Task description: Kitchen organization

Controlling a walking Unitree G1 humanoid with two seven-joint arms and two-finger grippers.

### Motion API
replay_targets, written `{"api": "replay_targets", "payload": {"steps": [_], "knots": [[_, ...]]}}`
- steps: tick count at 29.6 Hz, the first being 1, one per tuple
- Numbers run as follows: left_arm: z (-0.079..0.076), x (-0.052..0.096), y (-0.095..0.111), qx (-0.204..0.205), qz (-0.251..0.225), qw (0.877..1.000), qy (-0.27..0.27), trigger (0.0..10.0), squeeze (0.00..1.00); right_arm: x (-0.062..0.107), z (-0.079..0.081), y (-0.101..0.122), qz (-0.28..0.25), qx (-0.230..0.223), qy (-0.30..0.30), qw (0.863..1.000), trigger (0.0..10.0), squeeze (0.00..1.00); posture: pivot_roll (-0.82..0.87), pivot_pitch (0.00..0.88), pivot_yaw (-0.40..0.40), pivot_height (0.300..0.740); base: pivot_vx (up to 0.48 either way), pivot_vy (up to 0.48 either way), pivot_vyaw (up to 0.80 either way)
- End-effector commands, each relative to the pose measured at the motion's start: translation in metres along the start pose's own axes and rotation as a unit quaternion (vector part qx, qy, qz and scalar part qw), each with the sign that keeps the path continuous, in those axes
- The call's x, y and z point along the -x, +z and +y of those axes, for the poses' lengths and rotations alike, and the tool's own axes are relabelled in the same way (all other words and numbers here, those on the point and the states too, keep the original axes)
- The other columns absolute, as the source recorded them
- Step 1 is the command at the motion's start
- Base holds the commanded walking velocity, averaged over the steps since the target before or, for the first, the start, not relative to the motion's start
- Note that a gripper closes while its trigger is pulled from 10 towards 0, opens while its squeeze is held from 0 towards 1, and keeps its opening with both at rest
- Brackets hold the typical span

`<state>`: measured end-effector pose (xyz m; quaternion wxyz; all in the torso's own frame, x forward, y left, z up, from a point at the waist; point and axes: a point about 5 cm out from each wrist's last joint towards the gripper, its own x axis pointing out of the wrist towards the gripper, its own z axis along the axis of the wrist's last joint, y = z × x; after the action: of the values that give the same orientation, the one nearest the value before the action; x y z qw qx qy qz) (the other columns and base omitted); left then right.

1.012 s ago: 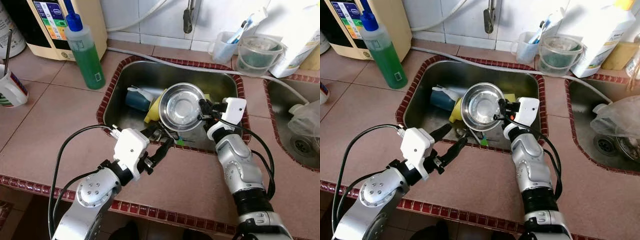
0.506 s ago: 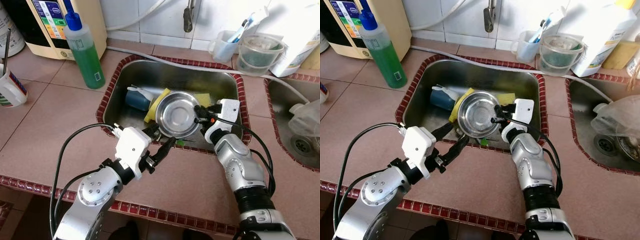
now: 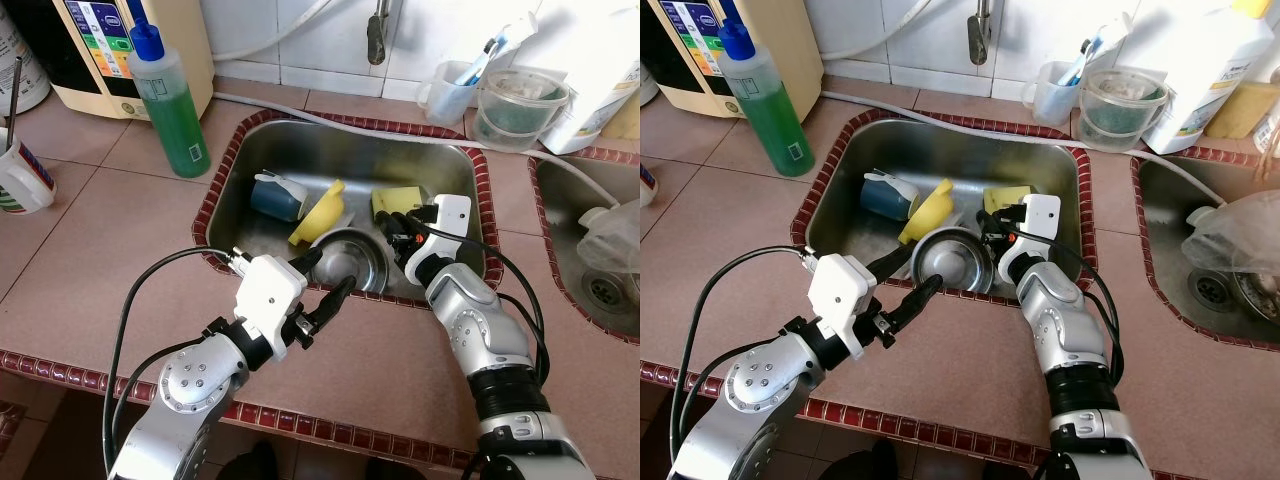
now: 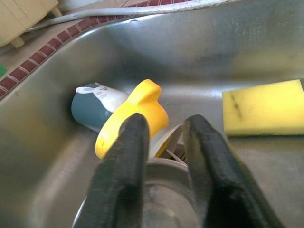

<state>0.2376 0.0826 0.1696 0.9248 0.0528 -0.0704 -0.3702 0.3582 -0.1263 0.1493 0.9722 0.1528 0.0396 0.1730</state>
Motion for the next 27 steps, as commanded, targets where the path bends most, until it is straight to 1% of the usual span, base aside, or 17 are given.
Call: {"api": "replay_targets", "payload": {"steps": [1, 2, 4, 5, 6, 9, 12, 13, 15, 17, 18, 19, 20, 21, 22, 23, 27], "knots": [[-0.003, -0.001, 0.002, -0.005, -0.004, 1.000, -0.011, 10.0, 0.00, 0.000, 0.000, 0.005, -0.008, -0.003, 0.005, 1.000, 10.0, 1.00, -0.02, 0.235, -0.001, 0.740, 0.000, 0.000, 0.00], [-0.003, -0.001, 0.002, -0.005, -0.004, 1.000, -0.011, 10.0, 0.00, 0.000, 0.001, 0.007, -0.012, 0.000, 0.004, 1.000, 10.0, 1.00, -0.02, 0.234, -0.001, 0.740, 0.000, 0.000, 0.00], [0.000, -0.001, 0.003, -0.008, -0.005, 1.000, -0.007, 10.0, 0.00, -0.001, 0.002, 0.016, -0.049, 0.005, 0.000, 0.999, 10.0, 1.00, -0.01, 0.227, -0.001, 0.740, 0.000, 0.000, 0.00], [0.000, -0.001, 0.003, -0.008, -0.005, 1.000, -0.007, 10.0, 0.00, -0.001, 0.002, 0.016, -0.049, 0.005, 0.000, 0.999, 10.0, 1.00, -0.01, 0.227, -0.001, 0.740, 0.000, 0.000, 0.00], [0.002, -0.002, 0.002, -0.011, -0.005, 1.000, -0.003, 10.0, 0.00, -0.001, 0.001, 0.021, -0.067, 0.008, -0.006, 0.998, 10.0, 1.00, -0.01, 0.222, -0.002, 0.740, 0.000, 0.000, 0.00], [0.011, -0.002, 0.003, -0.015, -0.006, 1.000, 0.012, 10.0, 0.00, 0.000, 0.003, 0.036, -0.117, 0.034, -0.012, 0.993, 10.0, 1.00, -0.01, 0.211, -0.004, 0.740, 0.000, 0.000, 0.00], [0.020, -0.002, 0.002, -0.014, -0.007, 0.999, 0.028, 10.0, 0.00, 0.001, 0.005, 0.042, -0.142, 0.054, -0.018, 0.988, 10.0, 1.00, -0.01, 0.196, -0.006, 0.740, 0.000, 0.000, 0.00], [0.020, -0.002, 0.002, -0.014, -0.007, 0.999, 0.028, 10.0, 0.00, 0.001, 0.005, 0.042, -0.142, 0.054, -0.018, 0.988, 10.0, 1.00, -0.01, 0.196, -0.006, 0.740, 0.000, 0.000, 0.00], [0.029, -0.002, 0.002, -0.012, -0.010, 0.999, 0.046, 10.0, 0.00, 0.004, 0.007, 0.047, -0.164, 0.088, -0.021, 0.982, 10.0, 1.00, -0.01, 0.186, -0.007, 0.740, 0.000, 0.000, 0.00], [0.035, -0.002, 0.001, -0.011, -0.012, 0.998, 0.063, 10.0, 0.00, 0.005, 0.010, 0.048, -0.178, 0.105, -0.019, 0.978, 10.0, 1.00, -0.01, 0.175, -0.008, 0.740, 0.000, 0.000, 0.00], [0.035, -0.002, 0.001, -0.011, -0.012, 0.998, 0.063, 10.0, 0.00, 0.005, 0.010, 0.048, -0.178, 0.105, -0.019, 0.978, 10.0, 1.00, -0.01, 0.175, -0.008, 0.740, 0.000, 0.000, 0.00], [0.045, -0.001, 0.000, -0.003, -0.018, 0.995, 0.097, 10.0, 0.00, 0.008, 0.012, 0.047, -0.189, 0.118, -0.022, 0.975, 10.0, 1.00, -0.01, 0.160, -0.010, 0.740, 0.000, 0.000, 0.00], [0.049, -0.001, -0.001, 0.003, -0.018, 0.994, 0.110, 10.0, 0.00, 0.009, 0.012, 0.046, -0.190, 0.125, -0.024, 0.974, 10.0, 1.00, -0.01, 0.147, -0.014, 0.740, 0.000, 0.000, 0.00], [0.049, -0.001, -0.001, 0.003, -0.018, 0.994, 0.110, 10.0, 0.00, 0.009, 0.012, 0.046, -0.190, 0.125, -0.024, 0.974, 10.0, 1.00, -0.01, 0.147, -0.014, 0.740, 0.000, 0.000, 0.00], [0.058, -0.001, -0.003, 0.021, -0.023, 0.990, 0.137, 10.0, 0.00, 0.011, 0.012, 0.043, -0.191, 0.135, -0.033, 0.972, 10.0, 1.00, -0.01, 0.135, -0.017, 0.740, 0.000, 0.000, 0.00], [0.062, 0.000, -0.004, 0.030, -0.025, 0.988, 0.151, 10.0, 0.00, 0.012, 0.013, 0.041, -0.193, 0.141, -0.038, 0.970, 10.0, 1.00, -0.01, 0.121, -0.017, 0.740, 0.000, 0.000, 0.00], [0.072, 0.002, -0.005, 0.042, -0.030, 0.982, 0.183, 10.0, 0.00, 0.016, 0.013, 0.037, -0.201, 0.155, -0.050, 0.966, 10.0, 1.00, -0.01, 0.099, -0.019, 0.740, 0.000, 0.000, 0.00]]}}
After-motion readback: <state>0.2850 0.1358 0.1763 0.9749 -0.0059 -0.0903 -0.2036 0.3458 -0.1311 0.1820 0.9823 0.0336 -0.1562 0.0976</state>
